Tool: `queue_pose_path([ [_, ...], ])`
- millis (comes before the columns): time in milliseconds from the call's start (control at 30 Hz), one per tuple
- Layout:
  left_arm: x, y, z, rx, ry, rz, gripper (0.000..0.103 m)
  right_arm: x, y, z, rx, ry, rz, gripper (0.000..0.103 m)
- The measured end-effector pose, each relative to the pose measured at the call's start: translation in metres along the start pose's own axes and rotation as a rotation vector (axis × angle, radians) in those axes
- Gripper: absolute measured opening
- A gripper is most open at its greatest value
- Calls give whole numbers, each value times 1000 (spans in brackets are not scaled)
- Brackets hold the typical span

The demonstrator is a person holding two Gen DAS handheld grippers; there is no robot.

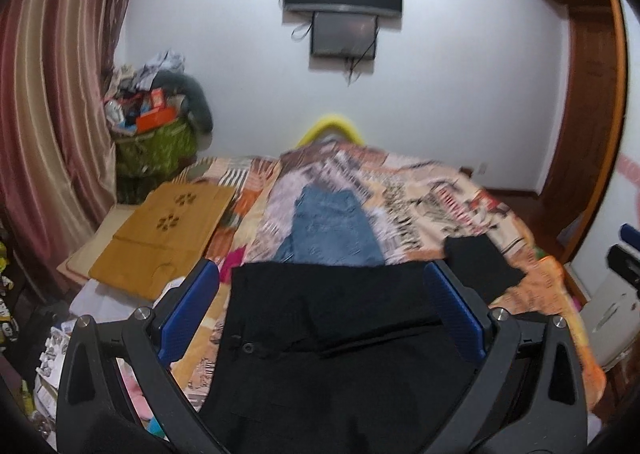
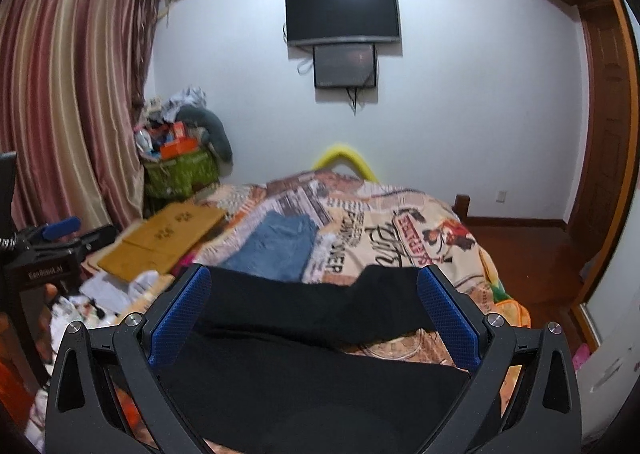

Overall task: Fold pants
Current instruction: 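Lower both grippers onto the black trousers' waistband and close them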

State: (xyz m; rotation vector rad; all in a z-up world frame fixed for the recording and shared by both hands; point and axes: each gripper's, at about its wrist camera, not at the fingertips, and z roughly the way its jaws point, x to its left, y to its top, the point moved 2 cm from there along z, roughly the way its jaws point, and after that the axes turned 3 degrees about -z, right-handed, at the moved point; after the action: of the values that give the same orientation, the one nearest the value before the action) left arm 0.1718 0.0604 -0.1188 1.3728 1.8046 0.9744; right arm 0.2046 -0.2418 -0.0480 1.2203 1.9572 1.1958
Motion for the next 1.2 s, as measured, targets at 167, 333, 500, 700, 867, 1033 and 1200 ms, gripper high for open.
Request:
queue_pose_path([
  [167, 27, -10, 65, 108, 74, -17, 103, -22, -11, 49, 102, 19, 24, 103],
  [333, 54, -19, 126, 213, 115, -35, 103, -35, -18, 93, 189, 22, 16, 102],
  [500, 77, -24, 176, 303, 120, -32, 103, -41, -18, 135, 246, 50, -30, 102],
  [700, 99, -26, 232, 405, 129, -42, 87, -40, -12, 188, 297, 138, -86, 101],
  [867, 119, -31, 272, 473, 133, -72, 81, -33, -13, 234, 354, 192, -139, 93],
  [1033, 132, -42, 310, 561, 119, -117, 70, -32, -20, 278, 432, 238, -185, 79],
  [1200, 140, -53, 342, 622, 112, -153, 67, -29, -26, 316, 493, 287, -280, 71],
])
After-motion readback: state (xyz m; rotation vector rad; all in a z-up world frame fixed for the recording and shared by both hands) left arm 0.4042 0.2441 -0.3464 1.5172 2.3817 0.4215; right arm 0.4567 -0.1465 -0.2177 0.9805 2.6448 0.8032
